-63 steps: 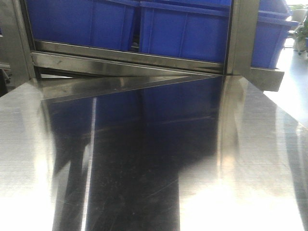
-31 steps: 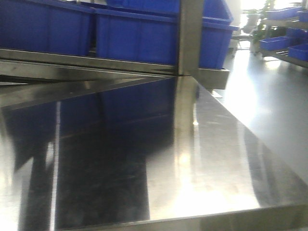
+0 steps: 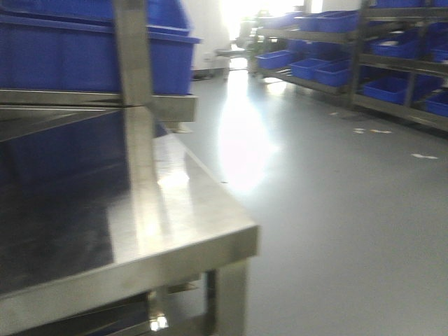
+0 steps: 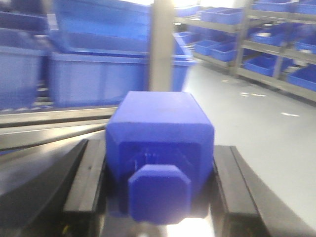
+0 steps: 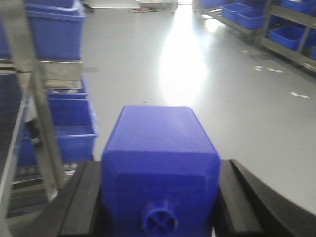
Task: Pick and sort blue part to right shelf
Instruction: 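Drive the base away from the table carrying both blue parts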
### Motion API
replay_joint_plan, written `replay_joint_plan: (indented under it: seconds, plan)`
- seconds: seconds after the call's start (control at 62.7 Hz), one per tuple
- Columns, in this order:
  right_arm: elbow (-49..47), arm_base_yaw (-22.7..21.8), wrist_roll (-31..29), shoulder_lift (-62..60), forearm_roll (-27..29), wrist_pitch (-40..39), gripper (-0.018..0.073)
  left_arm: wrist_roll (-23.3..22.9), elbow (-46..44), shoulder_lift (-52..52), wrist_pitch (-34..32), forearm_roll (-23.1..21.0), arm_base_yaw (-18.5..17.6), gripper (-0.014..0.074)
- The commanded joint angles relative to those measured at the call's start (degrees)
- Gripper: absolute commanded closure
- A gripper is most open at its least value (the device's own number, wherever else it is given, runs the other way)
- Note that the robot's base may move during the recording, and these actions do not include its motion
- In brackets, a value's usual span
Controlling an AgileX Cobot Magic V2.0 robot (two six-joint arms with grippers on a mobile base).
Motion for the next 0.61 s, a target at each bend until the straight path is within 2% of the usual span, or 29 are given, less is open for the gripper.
replay_joint_plan:
  seconds: [0.0,0.59]
  plan:
    - [-1.85,-0.44,-0.50,-0.01,0.20,-5.29,0.0230,0.00,-1.72,0.42,-5.55,-0.15,0.08,0.0368]
    - [-1.85,-0.44,-0.50,-0.01,0.20,-5.29,0.0230,0.00,-1.72,0.42,-5.55,-0.15,0.08,0.0368]
